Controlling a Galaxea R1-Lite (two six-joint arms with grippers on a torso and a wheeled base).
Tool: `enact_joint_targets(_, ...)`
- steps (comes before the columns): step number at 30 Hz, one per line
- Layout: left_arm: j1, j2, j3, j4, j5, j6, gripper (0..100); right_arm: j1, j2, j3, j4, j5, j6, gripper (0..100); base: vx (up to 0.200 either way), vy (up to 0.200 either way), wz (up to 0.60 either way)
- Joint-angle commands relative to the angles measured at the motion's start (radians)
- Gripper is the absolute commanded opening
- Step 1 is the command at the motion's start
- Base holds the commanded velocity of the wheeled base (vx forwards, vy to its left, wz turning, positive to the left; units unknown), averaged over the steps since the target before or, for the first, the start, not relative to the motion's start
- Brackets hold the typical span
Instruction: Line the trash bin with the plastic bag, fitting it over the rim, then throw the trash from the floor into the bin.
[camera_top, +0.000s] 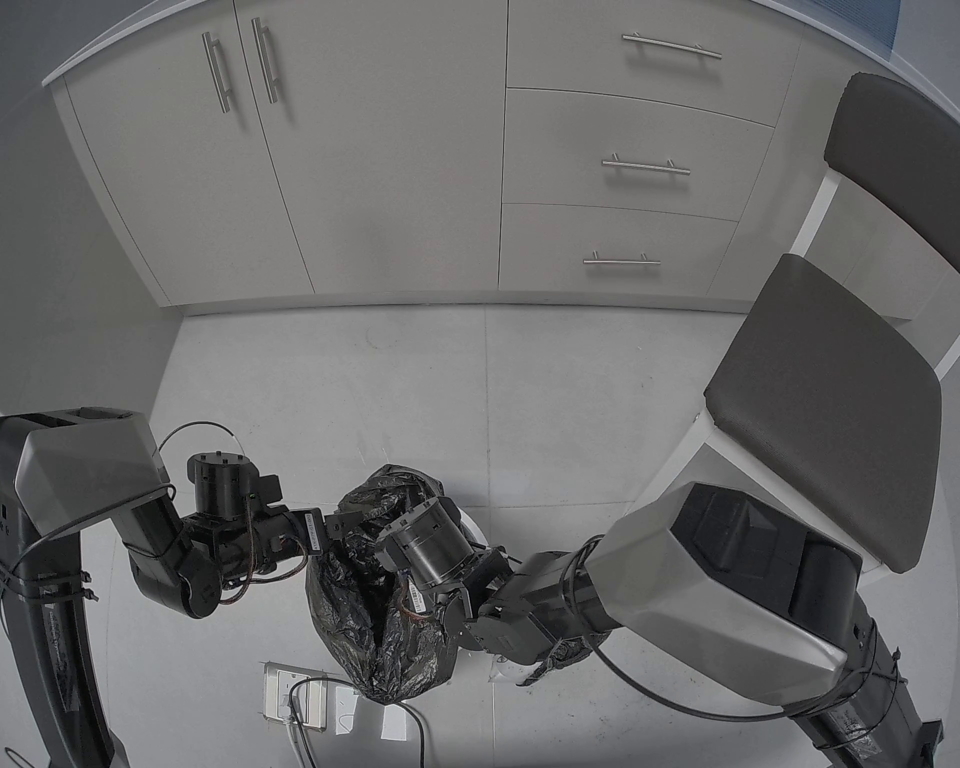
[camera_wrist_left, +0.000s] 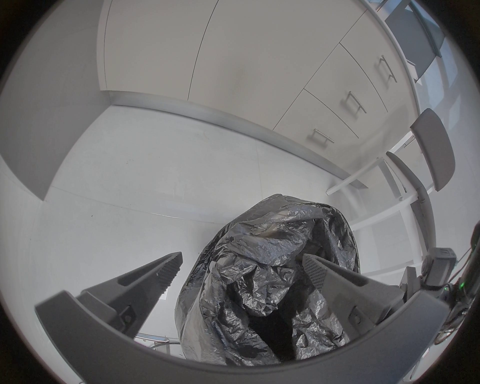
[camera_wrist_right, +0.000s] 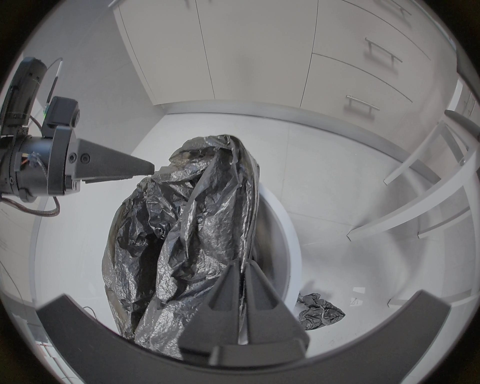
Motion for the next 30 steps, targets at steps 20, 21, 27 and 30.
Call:
enact_joint_targets(20, 0.002, 0.004, 0.003, -0.021, 0.001, -0.001, 100, -0.050, -0.072, 0.087, 0.002, -0.145, -0.043, 0, 0.000, 0.000, 0.00)
enact_joint_targets(21, 0.002, 0.004, 0.003, -0.021, 0.001, -0.001, 100, -0.050, -0.072, 0.090, 0.002, -0.146, -0.043, 0, 0.000, 0.000, 0.00)
enact_joint_targets(27, 0.003, 0.004, 0.004, -0.026, 0.002, -0.003, 100, -0.050, -0.079, 0.124, 0.004, -0.146, -0.044, 0, 0.000, 0.000, 0.00)
enact_joint_targets(30, 0.006, 0.004, 0.004, -0.027, 0.001, -0.003, 100, -0.050, -0.089, 0.156, 0.004, -0.146, -0.043, 0, 0.000, 0.000, 0.00)
